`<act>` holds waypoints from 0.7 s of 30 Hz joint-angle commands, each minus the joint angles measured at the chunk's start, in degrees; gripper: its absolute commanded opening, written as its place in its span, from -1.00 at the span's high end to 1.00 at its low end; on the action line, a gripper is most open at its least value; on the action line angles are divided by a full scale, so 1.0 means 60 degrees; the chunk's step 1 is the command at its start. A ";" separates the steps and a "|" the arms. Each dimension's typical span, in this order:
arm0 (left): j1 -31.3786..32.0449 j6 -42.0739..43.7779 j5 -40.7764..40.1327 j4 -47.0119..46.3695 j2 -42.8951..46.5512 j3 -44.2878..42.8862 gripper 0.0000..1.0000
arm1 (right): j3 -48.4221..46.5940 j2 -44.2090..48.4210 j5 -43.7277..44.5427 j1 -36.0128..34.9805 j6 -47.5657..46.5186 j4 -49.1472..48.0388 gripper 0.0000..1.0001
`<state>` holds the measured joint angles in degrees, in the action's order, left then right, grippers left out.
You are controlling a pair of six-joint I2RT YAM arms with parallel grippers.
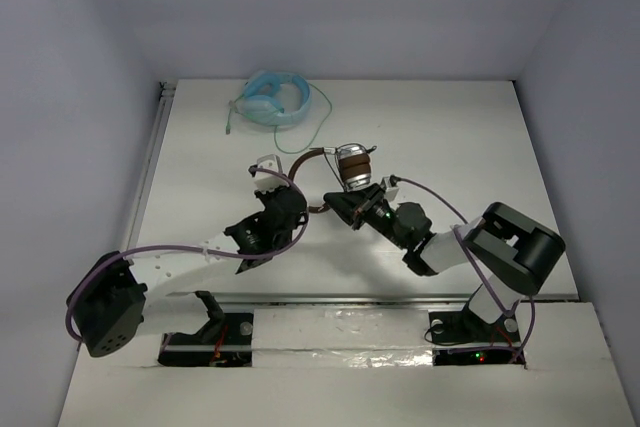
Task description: Wrap the headphones
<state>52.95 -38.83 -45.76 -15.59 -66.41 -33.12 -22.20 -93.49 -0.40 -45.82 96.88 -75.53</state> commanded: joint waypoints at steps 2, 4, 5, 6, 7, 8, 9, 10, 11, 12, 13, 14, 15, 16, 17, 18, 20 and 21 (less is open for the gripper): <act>0.0404 -0.0326 0.1224 -0.0374 -0.0005 -0.0836 1.00 | -0.0563 0.0404 0.0668 -0.0228 -0.0237 -0.0370 0.55; 0.0404 -0.0383 0.1269 -0.0447 -0.0108 -0.0866 1.00 | -0.0695 0.0610 0.0668 -0.0229 -0.0443 0.0367 0.55; 0.0404 -0.0398 0.1370 -0.0491 -0.0210 -0.0866 1.00 | -0.0840 0.0727 0.0697 -0.0316 -0.0574 0.1038 0.55; 0.0404 -0.0413 0.1415 -0.0593 -0.0254 -0.0866 1.00 | -0.0900 0.0758 0.0697 -0.0317 -0.0619 0.1277 0.55; 0.0404 -0.0413 0.1473 -0.0638 -0.0298 -0.0866 1.00 | -0.0944 0.0758 0.0683 -0.0317 -0.0663 0.1424 0.54; 0.0404 -0.0355 0.1604 -0.0682 -0.0371 -0.0910 1.00 | -0.1046 0.0714 0.0610 -0.0317 -0.0765 0.1759 0.49; 0.0404 -0.0340 0.1664 -0.0668 -0.0415 -0.0910 1.00 | -0.1148 0.0671 0.0566 -0.0317 -0.0809 0.1995 0.47; 0.0404 -0.0340 0.1693 -0.0653 -0.0488 -0.0939 1.00 | -0.1251 0.0627 0.0507 -0.0317 -0.0868 0.2200 0.46; 0.0404 -0.0326 0.1795 -0.0682 -0.0576 -0.0925 1.00 | -0.1324 0.0539 0.0362 -0.0317 -0.0883 0.2347 0.46; 0.0404 -0.0325 0.1883 -0.0769 -0.0620 -0.0896 1.00 | -0.1441 0.0321 0.0302 -0.0317 -0.0898 0.2407 0.44; 0.0404 -0.0325 0.1928 -0.0799 -0.0664 -0.0837 1.00 | -0.1515 0.0217 0.0200 -0.0317 -0.0883 0.2465 0.38; 0.0404 -0.0354 0.2030 -0.0814 -0.0708 -0.0822 1.00 | -0.1559 0.0114 0.0141 -0.0317 -0.0883 0.2538 0.37; 0.0288 -0.0384 0.2089 -0.0814 -0.0723 -0.0793 1.00 | -0.1559 0.0041 0.0141 -0.0317 -0.0840 0.2524 0.37; 0.0200 -0.0384 0.2104 -0.0814 -0.0709 -0.0749 1.00 | -0.1545 -0.0061 0.0141 -0.0317 -0.0825 0.2510 0.36; 0.0199 -0.0384 0.2147 -0.0814 -0.0694 -0.0734 1.00 | -0.1545 -0.0091 0.0126 -0.0317 -0.0839 0.2510 0.30; 0.0097 -0.0340 0.2162 -0.0843 -0.0679 -0.0734 1.00 | -0.1530 -0.0092 0.0140 -0.0317 -0.0839 0.2510 0.29; 0.0008 -0.0325 0.2221 -0.0887 -0.0708 -0.0647 1.00 | -0.1720 -0.0048 0.0141 -0.0317 -0.0941 0.2655 0.18; 0.0008 -0.0311 0.2322 -0.1032 -0.0723 -0.0603 1.00 | -0.1851 -0.0004 0.0126 -0.0317 -0.1159 0.3106 0.16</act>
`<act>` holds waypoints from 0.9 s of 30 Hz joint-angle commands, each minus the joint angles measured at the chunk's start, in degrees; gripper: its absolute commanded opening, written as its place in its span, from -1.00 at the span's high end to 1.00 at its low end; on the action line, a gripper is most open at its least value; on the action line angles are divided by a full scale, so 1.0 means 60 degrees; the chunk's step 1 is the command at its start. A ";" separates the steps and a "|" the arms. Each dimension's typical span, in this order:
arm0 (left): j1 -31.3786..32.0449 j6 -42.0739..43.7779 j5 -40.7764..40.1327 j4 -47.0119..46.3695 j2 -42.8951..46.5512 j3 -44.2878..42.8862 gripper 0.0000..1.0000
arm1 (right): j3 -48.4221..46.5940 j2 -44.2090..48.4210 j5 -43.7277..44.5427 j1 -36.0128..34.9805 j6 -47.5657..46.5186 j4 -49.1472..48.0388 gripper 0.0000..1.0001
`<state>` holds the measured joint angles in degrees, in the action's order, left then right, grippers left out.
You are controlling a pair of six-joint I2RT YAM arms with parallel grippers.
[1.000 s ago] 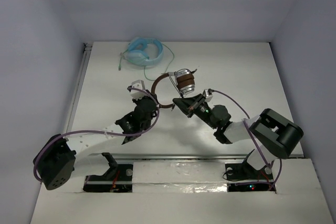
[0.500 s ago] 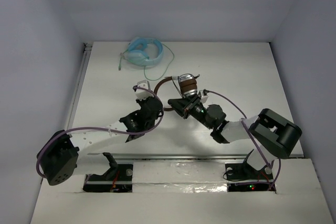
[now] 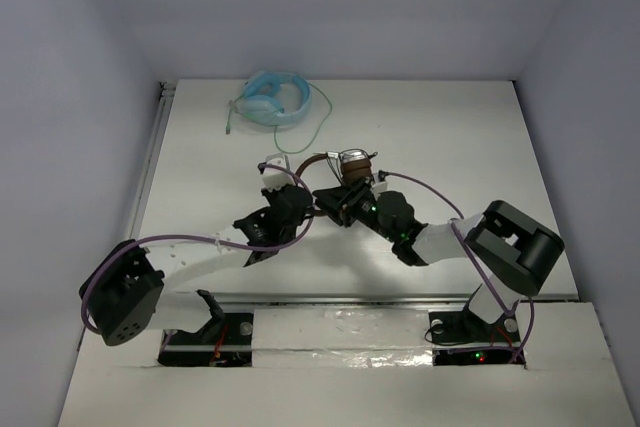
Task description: Wrap the headphones
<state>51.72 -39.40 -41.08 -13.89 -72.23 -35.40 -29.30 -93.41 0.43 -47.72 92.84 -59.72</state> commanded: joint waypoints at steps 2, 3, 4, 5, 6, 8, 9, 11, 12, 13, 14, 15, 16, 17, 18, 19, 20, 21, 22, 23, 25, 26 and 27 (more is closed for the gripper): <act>0.0124 -0.0303 0.1704 -0.1347 0.0144 -0.0136 1.00 | -0.0917 0.0084 0.0002 0.0000 -0.0619 0.0827 0.11; 0.0124 -0.0318 0.1749 -0.1362 0.0129 -0.0092 1.00 | -0.0976 0.0099 0.0002 0.0000 -0.0706 0.0988 0.08; 0.0124 -0.0362 0.1778 -0.1376 0.0129 0.0010 1.00 | -0.1005 0.0099 -0.0012 0.0000 -0.0794 0.1163 0.05; 0.0008 -0.0392 0.1938 -0.1434 0.0158 0.0069 1.00 | -0.1121 0.0070 0.0046 0.0000 -0.0839 0.1353 0.05; 0.0007 -0.0406 0.2041 -0.1478 0.0172 0.0127 1.00 | -0.1108 0.0026 0.0104 0.0000 -0.0854 0.1399 0.05; -0.0080 -0.0392 0.2173 -0.1435 0.0173 0.0143 1.00 | -0.1079 -0.0120 0.0076 0.0000 -0.0824 0.1209 0.05; -0.0081 -0.0377 0.2217 -0.1319 0.0114 0.0143 1.00 | -0.1195 -0.0193 0.0090 0.0000 -0.0824 0.1267 0.05; -0.0081 -0.0363 0.2233 -0.1274 -0.0046 0.0172 1.00 | -0.1429 -0.0209 0.0046 0.0000 -0.0926 0.1442 0.00; -0.0081 -0.0363 0.2189 -0.1303 -0.0105 0.0216 1.00 | -0.1706 -0.0180 0.0017 0.0000 -0.1058 0.1762 -0.01; -0.0168 -0.0334 0.2145 -0.1332 -0.0149 0.0317 1.00 | -0.1825 -0.0092 0.0031 0.0000 -0.1131 0.1911 -0.04; -0.0169 -0.0304 0.2072 -0.1347 -0.0280 0.0347 1.00 | -0.1913 -0.0034 0.0075 0.0000 -0.1147 0.2028 -0.07; -0.0299 -0.0246 0.2071 -0.1347 -0.0354 0.0348 1.00 | -0.1986 0.0025 0.0133 0.0000 -0.1234 0.2174 -0.11; -0.0300 -0.0216 0.2086 -0.1376 -0.0384 0.0377 1.00 | -0.2103 0.0142 0.0207 0.0000 -0.1293 0.2292 -0.15; -0.0300 -0.0187 0.2071 -0.1405 -0.0457 0.0392 1.00 | -0.2104 0.0201 0.0338 0.0000 -0.1308 0.2394 -0.15; -0.0300 -0.0172 0.2071 -0.1478 -0.0486 0.0406 1.00 | -0.2075 0.0259 0.0615 0.0000 -0.1308 0.2424 -0.16; -0.0416 -0.0114 0.2115 -0.1508 -0.0516 0.0406 1.00 | -0.1973 0.0318 0.0733 0.0000 -0.1279 0.2396 -0.16; -0.0418 -0.0114 0.2159 -0.1523 -0.0632 0.0406 1.00 | -0.1929 0.0406 0.0836 0.0000 -0.1250 0.2381 -0.16; -0.0418 -0.0084 0.2203 -0.1552 -0.0706 0.0377 1.00 | -0.1914 0.0450 0.1026 0.0000 -0.1235 0.2395 -0.17; -0.0519 -0.0055 0.2276 -0.1581 -0.0764 0.0363 1.00 | -0.1928 0.0450 0.1057 0.0000 -0.1235 0.2410 -0.24; -0.0607 -0.0055 0.2436 -0.1610 -0.0925 0.0362 1.00 | -0.2030 0.0421 0.1042 0.0000 -0.1235 0.2454 -0.27; -0.0608 -0.0069 0.2583 -0.1684 -0.1043 0.0304 1.00 | -0.2075 0.0377 0.0940 0.0000 -0.1176 0.2469 -0.35; -0.0710 -0.0070 0.2700 -0.1684 -0.1087 0.0275 1.00 | -0.2046 0.0334 0.0882 0.0000 -0.1133 0.2411 -0.38; -0.0711 -0.0070 0.2730 -0.1611 -0.1073 0.0246 1.00 | -0.1988 0.0275 0.0693 0.0000 -0.1016 0.2251 -0.40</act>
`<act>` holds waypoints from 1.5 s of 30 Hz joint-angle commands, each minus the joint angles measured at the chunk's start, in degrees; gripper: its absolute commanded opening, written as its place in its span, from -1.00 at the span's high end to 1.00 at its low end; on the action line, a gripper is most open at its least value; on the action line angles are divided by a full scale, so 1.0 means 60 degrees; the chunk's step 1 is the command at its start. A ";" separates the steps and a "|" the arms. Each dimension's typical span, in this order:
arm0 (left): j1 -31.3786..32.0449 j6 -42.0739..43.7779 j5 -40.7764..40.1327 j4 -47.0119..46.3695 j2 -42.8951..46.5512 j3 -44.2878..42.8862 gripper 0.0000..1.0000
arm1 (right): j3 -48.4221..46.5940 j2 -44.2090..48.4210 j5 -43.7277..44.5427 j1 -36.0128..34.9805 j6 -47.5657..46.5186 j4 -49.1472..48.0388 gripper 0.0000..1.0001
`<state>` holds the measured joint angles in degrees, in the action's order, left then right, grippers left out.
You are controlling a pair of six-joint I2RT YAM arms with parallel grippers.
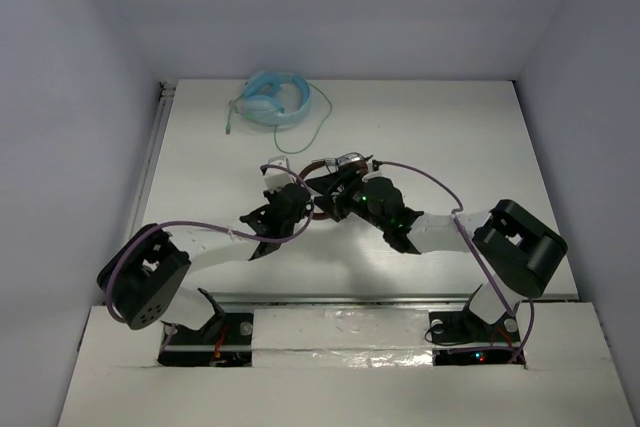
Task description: Wrap the headphones
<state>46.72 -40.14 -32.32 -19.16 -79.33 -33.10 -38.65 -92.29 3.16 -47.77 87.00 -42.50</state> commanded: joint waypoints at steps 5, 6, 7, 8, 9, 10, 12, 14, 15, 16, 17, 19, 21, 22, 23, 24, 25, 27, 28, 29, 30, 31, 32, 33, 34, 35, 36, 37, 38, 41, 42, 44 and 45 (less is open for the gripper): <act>-0.0812 0.0347 0.1897 -0.0894 0.0214 -0.0094 1.00 | 0.0216 0.0265 -0.0320 0.0007 0.0353 -0.1090 -0.68; -0.1060 0.0405 0.2030 -0.1068 0.0228 -0.0064 1.00 | 0.0376 0.0236 -0.0495 0.0007 0.0527 -0.1366 -0.72; -0.1063 0.0435 0.2118 -0.1128 0.0228 -0.0093 1.00 | 0.0450 0.0221 -0.0816 0.0007 0.0602 -0.1485 -0.72; -0.1063 0.0450 0.2163 -0.1099 0.0185 -0.0151 1.00 | 0.0524 0.0235 -0.0848 0.0007 0.0646 -0.1529 -0.73; -0.1063 0.0522 0.2221 -0.1041 0.0141 -0.0268 1.00 | 0.0640 0.0308 -0.0791 0.0007 0.0661 -0.1530 -0.74; -0.1063 0.0538 0.2222 -0.1026 0.0112 -0.0298 1.00 | 0.0642 0.0367 -0.0761 0.0007 0.0632 -0.1457 -0.74; -0.1179 0.0625 0.2542 -0.0953 -0.0020 -0.0400 1.00 | 0.0656 0.0527 -0.0586 0.0007 0.0268 -0.1079 -0.74; -0.1180 0.0728 0.2908 -0.0807 -0.0108 -0.0635 1.00 | 0.0350 0.0776 -0.0585 0.0007 -0.0114 -0.0565 -0.74; -0.1180 0.0801 0.3012 -0.0734 -0.0137 -0.0679 1.00 | 0.0247 0.0850 -0.0585 0.0007 -0.0377 -0.0215 -0.74; -0.1180 0.0845 0.3071 -0.0646 -0.0196 -0.0824 1.00 | 0.0217 0.0923 -0.0585 0.0007 -0.0437 -0.0168 -0.73; -0.1180 0.0918 0.3144 -0.0572 -0.0298 -0.0884 1.00 | 0.0173 0.1127 -0.0585 0.0007 -0.0525 -0.0182 -0.70; -0.1268 0.0992 0.3261 -0.0426 -0.0386 -0.1001 1.00 | -0.0002 0.1377 -0.0585 0.0007 -0.0963 0.0372 -0.62; -0.1268 0.1109 0.3481 -0.0382 -0.0474 -0.1045 1.00 | -0.0323 0.1669 -0.0759 0.0007 -0.1487 0.0811 -0.62; -0.1268 0.1152 0.3511 -0.0338 -0.0504 -0.1132 1.00 | -0.0485 0.1729 -0.0833 0.0007 -0.1652 0.1075 -0.64; -0.1268 0.1167 0.3583 -0.0337 -0.0576 -0.1133 1.00 | -0.0602 0.1802 -0.0863 0.0007 -0.1784 0.1237 -0.65; -0.1268 0.1211 0.3628 -0.0308 -0.0621 -0.1162 1.00 | -0.0763 0.1832 -0.0965 0.0007 -0.1988 0.1384 -0.67; -0.1268 0.1212 0.3643 -0.0279 -0.0679 -0.1192 1.00 | -0.0881 0.1876 -0.0922 0.0007 -0.2135 0.1574 -0.68; -0.1268 0.1241 0.3701 -0.0264 -0.0811 -0.1207 1.00 | -0.1086 0.1920 -0.0863 0.0007 -0.2486 0.1911 -0.68; -0.1268 0.1241 0.3716 -0.0250 -0.0826 -0.1192 1.00 | -0.1232 0.1934 -0.0921 0.0007 -0.2561 0.1913 -0.67; -0.1268 0.1241 0.3730 -0.0264 -0.0855 -0.1177 1.00 | -0.1320 0.1920 -0.0980 0.0007 -0.2620 0.1942 -0.65; -0.1268 0.1255 0.3760 -0.0192 -0.0870 -0.1192 1.00 | -0.1452 0.1905 -0.1169 0.0007 -0.2867 0.2101 -0.65; -0.1268 0.1270 0.3803 -0.0162 -0.0899 -0.1221 1.00 | -0.1772 0.1847 -0.1301 0.0007 -0.3029 0.2248 -0.65; -0.1268 0.1270 0.3847 -0.0147 -0.0943 -0.1250 1.00 | -0.1891 0.1818 -0.1332 0.0007 -0.3147 0.2409 -0.64; -0.1268 0.1285 0.3848 -0.0161 -0.0958 -0.1236 1.00 | -0.1907 0.1861 -0.1318 0.0007 -0.3278 0.2411 -0.62; -0.1268 0.1285 0.3848 -0.0176 -0.0973 -0.1221 1.00 | -0.1864 0.1934 -0.1245 0.0007 -0.3352 0.2411 -0.58; -0.1268 0.1285 0.3848 -0.0191 -0.0987 -0.1207 1.00 | -0.1849 0.2181 -0.1128 0.0007 -0.3469 0.2469 -0.40; -0.1268 0.1299 0.3819 -0.0176 -0.1045 -0.1207 1.00 | -0.1892 0.2329 -0.0822 0.0007 -0.3876 0.2774 -0.25; -0.1268 0.1299 0.3790 -0.0176 -0.1060 -0.1221 1.00 | -0.1994 0.2461 -0.0660 0.0007 -0.4127 0.3081 0.13; -0.1268 0.1343 0.3688 -0.0176 -0.1148 -0.1250 1.00 | -0.2198 0.2636 -0.0571 0.0007 -0.4347 0.3374 0.37; -0.1268 0.1460 0.3366 -0.0220 -0.1600 -0.1498 1.00 | -0.2317 0.3514 0.0379 0.0007 -0.5241 0.4079 0.86; -0.1268 0.1490 0.3292 -0.0162 -0.1777 -0.1645 1.00 | -0.2303 0.4082 0.0875 0.0007 -0.5677 0.4400 0.91; -0.1268 0.1548 0.3204 -0.0205 -0.2085 -0.2010 1.00 | -0.2274 0.4656 0.1375 0.0007 -0.6119 0.4767 0.94; -0.1268 0.1621 0.3145 -0.0481 -0.2318 -0.2070 1.00 | -0.2259 0.4935 0.1610 0.0007 -0.6498 0.5233 0.94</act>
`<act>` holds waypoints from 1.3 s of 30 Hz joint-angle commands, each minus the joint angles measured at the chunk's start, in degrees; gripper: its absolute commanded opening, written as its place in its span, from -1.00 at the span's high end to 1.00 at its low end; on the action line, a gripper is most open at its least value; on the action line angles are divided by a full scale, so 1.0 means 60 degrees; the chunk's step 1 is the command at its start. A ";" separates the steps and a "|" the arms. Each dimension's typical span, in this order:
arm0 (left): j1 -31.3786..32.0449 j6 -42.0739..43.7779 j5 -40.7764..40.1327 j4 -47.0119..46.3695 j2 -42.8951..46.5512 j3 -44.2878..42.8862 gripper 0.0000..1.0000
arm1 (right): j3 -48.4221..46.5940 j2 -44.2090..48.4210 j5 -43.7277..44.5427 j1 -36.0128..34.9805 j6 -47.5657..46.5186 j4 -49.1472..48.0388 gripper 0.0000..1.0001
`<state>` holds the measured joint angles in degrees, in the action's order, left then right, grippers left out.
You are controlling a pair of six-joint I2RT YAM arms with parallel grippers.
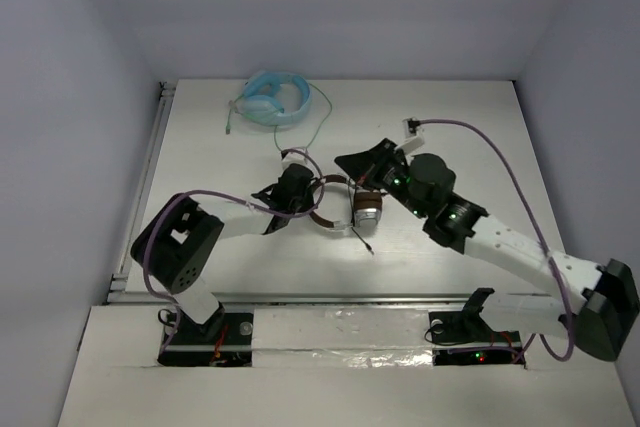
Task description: Wrap the headphones
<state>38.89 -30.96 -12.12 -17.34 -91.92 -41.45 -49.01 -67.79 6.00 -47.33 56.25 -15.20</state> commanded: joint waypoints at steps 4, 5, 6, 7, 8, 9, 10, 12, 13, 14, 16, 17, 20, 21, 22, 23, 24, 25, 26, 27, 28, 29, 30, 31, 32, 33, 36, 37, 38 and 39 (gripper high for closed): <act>0.0036 0.0281 -0.0426 -0.1035 -0.0675 -0.1132 1.00 | -0.0226 0.2431 0.2250 -0.0066 -0.2035 0.1521 0.94; 0.0036 0.0340 -0.0383 -0.1137 -0.0749 -0.1264 1.00 | -0.0152 0.2682 0.2412 -0.0066 -0.2123 0.1653 0.94; 0.0036 0.0355 -0.0397 -0.1254 -0.0822 -0.1338 1.00 | -0.0064 0.2931 0.2674 -0.0066 -0.2254 0.1872 0.94; 0.0036 0.0399 -0.0426 -0.1255 -0.0852 -0.1411 1.00 | 0.0111 0.3151 0.2822 -0.0066 -0.2328 0.1961 0.94; 0.0036 0.0428 -0.0557 -0.1255 -0.0881 -0.1557 1.00 | 0.0185 0.3574 0.2997 -0.0066 -0.2372 0.2064 0.93; 0.0036 0.0443 -0.0616 -0.1269 -0.0881 -0.1602 1.00 | 0.0229 0.3781 0.3173 -0.0066 -0.2503 0.2297 0.92; 0.0036 0.0530 -0.0660 -0.1386 -0.0867 -0.1617 0.94 | 0.0288 0.3958 0.3479 -0.0066 -0.2592 0.2415 0.90; 0.0036 0.0765 -0.0661 -0.1780 -0.0649 -0.1442 0.57 | 0.0420 0.4470 0.3861 -0.0066 -0.2753 0.2809 0.80; 0.0036 0.0809 -0.0632 -0.1826 -0.0545 -0.1397 0.44 | 0.0391 0.4603 0.4211 -0.0066 -0.2913 0.2957 0.75; 0.0036 0.0925 -0.0544 -0.1855 -0.0399 -0.1354 0.16 | 0.0333 0.4734 0.4331 -0.0066 -0.3002 0.3118 0.61; 0.0036 0.0999 -0.0427 -0.2133 0.0273 -0.1178 -0.14 | 0.0069 0.5101 0.4623 -0.0066 -0.3309 0.3558 0.48; 0.0036 0.1043 -0.0368 -0.2235 0.0580 -0.0960 -0.35 | 0.0010 0.5247 0.4698 -0.0066 -0.3397 0.3631 0.26; 0.0036 0.1044 -0.0441 -0.1959 0.1752 -0.0826 -0.60 | -0.0195 0.5804 0.4947 -0.0066 -0.3720 0.3910 -0.27; 0.0036 0.0957 -0.0441 -0.1871 0.2481 -0.0768 -0.62 | -0.0282 0.5907 0.5034 -0.0066 -0.3779 0.4157 -0.35; 0.0123 0.0941 -0.0383 -0.1798 0.2879 -0.0709 -0.71 | -0.0414 0.6140 0.5267 -0.0066 -0.3895 0.4261 -0.44; 0.0124 0.0927 -0.0078 -0.1826 0.3318 -0.0506 -0.92 | -0.0473 0.6258 0.5400 -0.0066 -0.3969 0.4335 -0.60; 0.0124 0.0956 0.0070 -0.1899 0.4207 -0.0388 -0.98 | -0.0532 0.6361 0.5546 -0.0066 -0.4144 0.4495 -0.68; 0.0226 0.0970 0.0202 -0.1885 0.4622 -0.0299 -0.98 | -0.0619 0.6463 0.5852 -0.0066 -0.4203 0.4569 -0.78; 0.0227 0.0942 0.0392 -0.1783 0.5062 -0.0197 -0.98 | -0.0678 0.6638 0.6030 -0.0066 -0.4247 0.4628 -0.93; 0.0227 0.0927 0.0423 -0.1507 0.5820 -0.0210 -0.98 | -0.0722 0.6713 0.6205 -0.0066 -0.4306 0.4759 -0.98; 0.0227 0.0825 0.0409 -0.1315 0.6176 -0.0211 -0.98 | -0.0795 0.6786 0.6352 -0.0066 -0.4466 0.4789 -0.99; 0.0314 0.0766 0.0380 -0.1140 0.6542 -0.0211 -0.98 | -0.0912 0.6961 0.6397 -0.0066 -0.4540 0.4847 -0.99; 0.0314 0.0751 0.0408 -0.0833 0.7198 -0.0196 -0.98 | -0.0971 0.7064 0.6543 -0.0066 -0.4642 0.4906 -0.99; 0.0314 0.0751 0.0423 -0.0656 0.7524 -0.0167 -0.98 | -0.1015 0.7166 0.6660 -0.0066 -0.4672 0.4921 -0.99; 0.0314 0.0707 0.0336 -0.0480 0.7860 -0.0022 -0.98 | -0.1088 0.7283 0.6748 -0.0066 -0.4673 0.4921 -0.99; 0.0314 0.0678 0.0263 -0.0015 0.8487 0.0038 -0.98 | -0.1103 0.7531 0.6822 -0.0066 -0.4673 0.4921 -0.99; 0.0314 0.0707 -0.0060 0.1055 0.9442 0.0228 -0.98 | -0.0885 0.7942 0.6750 -0.0066 -0.4935 0.4732 -0.99; 0.0314 0.0721 -0.0089 0.1263 0.9591 0.0287 -0.98 | -0.0782 0.8002 0.6749 -0.0066 -0.5038 0.4629 -0.99; 0.0314 0.0736 -0.0162 0.1453 0.9708 0.0331 -0.98 | -0.0665 0.8017 0.6720 -0.0066 -0.5097 0.4541 -0.99; 0.0314 0.0736 -0.0192 0.1629 0.9840 0.0346 -0.98 | -0.0490 0.8002 0.6705 -0.0066 -0.5155 0.4395 -0.99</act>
